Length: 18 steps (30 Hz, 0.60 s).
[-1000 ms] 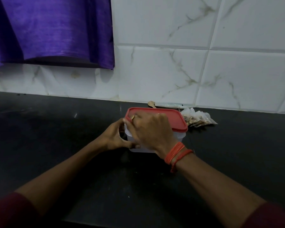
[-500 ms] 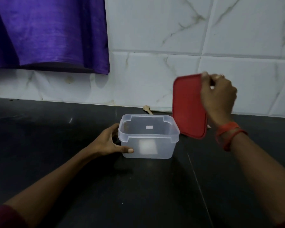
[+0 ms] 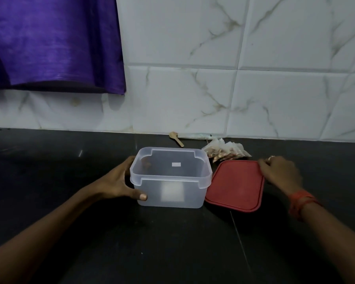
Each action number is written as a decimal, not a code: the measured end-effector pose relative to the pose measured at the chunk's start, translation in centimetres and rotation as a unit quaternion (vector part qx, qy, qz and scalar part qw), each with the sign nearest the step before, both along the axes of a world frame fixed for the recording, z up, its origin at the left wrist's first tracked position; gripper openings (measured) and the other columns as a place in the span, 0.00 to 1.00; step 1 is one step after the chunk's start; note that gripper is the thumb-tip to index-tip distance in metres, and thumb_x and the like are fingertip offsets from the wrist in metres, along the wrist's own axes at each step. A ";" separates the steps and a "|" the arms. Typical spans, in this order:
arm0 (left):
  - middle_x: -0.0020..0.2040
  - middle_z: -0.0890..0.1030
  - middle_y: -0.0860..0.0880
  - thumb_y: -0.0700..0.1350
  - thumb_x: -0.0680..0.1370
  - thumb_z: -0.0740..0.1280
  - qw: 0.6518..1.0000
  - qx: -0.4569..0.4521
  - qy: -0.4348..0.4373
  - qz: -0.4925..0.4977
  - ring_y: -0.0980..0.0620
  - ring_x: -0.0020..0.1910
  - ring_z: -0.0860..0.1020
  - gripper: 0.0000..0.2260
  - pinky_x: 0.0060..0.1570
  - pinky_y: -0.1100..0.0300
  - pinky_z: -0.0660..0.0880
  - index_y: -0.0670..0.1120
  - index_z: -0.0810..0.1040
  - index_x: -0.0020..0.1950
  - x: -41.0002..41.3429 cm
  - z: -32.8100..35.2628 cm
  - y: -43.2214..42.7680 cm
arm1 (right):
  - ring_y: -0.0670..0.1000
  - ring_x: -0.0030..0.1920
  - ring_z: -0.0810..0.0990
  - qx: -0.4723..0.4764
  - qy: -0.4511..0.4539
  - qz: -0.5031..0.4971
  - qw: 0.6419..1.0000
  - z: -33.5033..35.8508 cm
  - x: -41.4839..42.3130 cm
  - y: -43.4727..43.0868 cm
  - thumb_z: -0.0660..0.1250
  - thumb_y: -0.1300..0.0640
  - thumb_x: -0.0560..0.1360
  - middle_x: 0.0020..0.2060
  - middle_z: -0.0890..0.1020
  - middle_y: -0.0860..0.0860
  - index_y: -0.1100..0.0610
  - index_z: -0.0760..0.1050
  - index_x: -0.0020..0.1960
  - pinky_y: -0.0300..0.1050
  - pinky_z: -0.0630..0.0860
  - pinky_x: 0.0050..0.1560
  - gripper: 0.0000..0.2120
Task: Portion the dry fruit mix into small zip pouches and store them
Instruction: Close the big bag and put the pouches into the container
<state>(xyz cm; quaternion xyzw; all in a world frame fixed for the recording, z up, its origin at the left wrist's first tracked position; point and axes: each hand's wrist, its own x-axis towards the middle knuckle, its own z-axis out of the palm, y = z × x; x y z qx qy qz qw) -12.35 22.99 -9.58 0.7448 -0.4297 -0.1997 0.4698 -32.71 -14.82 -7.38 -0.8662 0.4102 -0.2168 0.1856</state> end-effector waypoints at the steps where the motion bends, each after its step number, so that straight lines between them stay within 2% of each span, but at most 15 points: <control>1: 0.67 0.75 0.56 0.63 0.52 0.84 1.000 0.000 -0.001 -0.011 0.55 0.67 0.75 0.55 0.65 0.51 0.76 0.57 0.62 0.74 0.1 0.0 0.0 | 0.64 0.52 0.80 -0.018 0.039 -0.001 0.999 -0.1 -0.1 0.1 0.59 0.43 0.79 0.45 0.80 0.59 0.54 0.80 0.45 0.51 0.74 0.50 0.17; 5: 0.66 0.76 0.60 0.61 0.55 0.84 0.998 0.006 -0.003 -0.059 0.56 0.68 0.74 0.53 0.63 0.57 0.76 0.56 0.62 0.74 0.4 0.5 0.1 | 0.61 0.55 0.81 -0.068 0.102 0.013 0.992 -0.5 -0.2 -0.1 0.66 0.42 0.75 0.52 0.83 0.55 0.46 0.83 0.51 0.53 0.76 0.54 0.12; 8: 0.69 0.75 0.58 0.55 0.58 0.83 0.995 0.037 -0.007 -0.092 0.55 0.69 0.74 0.50 0.65 0.57 0.75 0.53 0.62 0.76 1.8 0.9 0.7 | 0.60 0.53 0.82 -0.118 0.133 0.017 0.984 -0.5 0.2 -0.6 0.68 0.41 0.73 0.50 0.84 0.54 0.46 0.82 0.50 0.50 0.75 0.51 0.11; 9: 0.70 0.75 0.55 0.52 0.62 0.82 0.993 0.040 0.005 -0.107 0.53 0.70 0.74 0.47 0.65 0.57 0.75 0.52 0.63 0.76 2.4 0.9 0.8 | 0.60 0.52 0.82 -0.143 0.140 0.015 0.980 -0.3 0.4 -0.6 0.68 0.42 0.73 0.49 0.84 0.54 0.46 0.82 0.49 0.50 0.74 0.50 0.11; 11: 0.70 0.76 0.50 0.43 0.73 0.75 0.994 0.021 0.058 -0.090 0.49 0.69 0.75 0.31 0.62 0.57 0.76 0.53 0.70 0.74 4.1 1.1 0.8 | 0.62 0.51 0.82 -0.186 0.120 0.016 0.975 0.3 1.4 -0.7 0.67 0.43 0.74 0.47 0.84 0.56 0.48 0.81 0.48 0.50 0.73 0.48 0.10; 12: 0.71 0.76 0.48 0.44 0.79 0.70 0.994 0.001 0.086 -0.061 0.47 0.69 0.76 0.22 0.62 0.55 0.77 0.55 0.73 0.72 5.0 1.1 0.6 | 0.63 0.50 0.82 -0.200 0.097 0.021 0.975 0.8 2.0 -0.8 0.66 0.44 0.74 0.46 0.84 0.57 0.50 0.81 0.47 0.50 0.73 0.47 0.11; 13: 0.72 0.75 0.45 0.52 0.81 0.66 0.993 -0.021 0.110 -0.047 0.45 0.69 0.75 0.19 0.64 0.51 0.76 0.54 0.74 0.72 6.1 1.2 0.3 | 0.64 0.49 0.82 -0.207 0.073 0.029 0.975 1.2 3.0 -1.1 0.65 0.45 0.75 0.44 0.83 0.58 0.51 0.80 0.45 0.50 0.73 0.46 0.10; 15: 0.72 0.74 0.42 0.73 0.70 0.66 0.988 -0.046 0.146 -0.025 0.42 0.70 0.74 0.41 0.68 0.42 0.70 0.47 0.71 0.74 7.8 1.9 -0.8 | 0.64 0.47 0.81 -0.206 0.036 0.046 0.977 2.1 5.1 -1.6 0.64 0.47 0.75 0.40 0.82 0.57 0.51 0.76 0.40 0.50 0.72 0.43 0.09; 16: 0.70 0.76 0.41 0.77 0.65 0.66 0.987 -0.045 0.152 -0.016 0.41 0.69 0.75 0.47 0.69 0.41 0.68 0.46 0.72 0.73 8.7 2.4 -1.9 | 0.63 0.45 0.81 -0.201 0.024 0.050 0.978 2.5 6.3 -2.1 0.63 0.48 0.75 0.38 0.81 0.57 0.51 0.74 0.38 0.48 0.71 0.42 0.10; 18: 0.66 0.79 0.40 0.79 0.61 0.68 0.988 -0.038 0.153 0.001 0.40 0.64 0.78 0.48 0.66 0.43 0.70 0.46 0.76 0.69 10.2 3.9 -4.4 | 0.63 0.43 0.80 -0.194 0.010 0.056 0.979 3.2 8.8 -3.0 0.61 0.49 0.76 0.36 0.80 0.56 0.52 0.72 0.38 0.47 0.70 0.40 0.11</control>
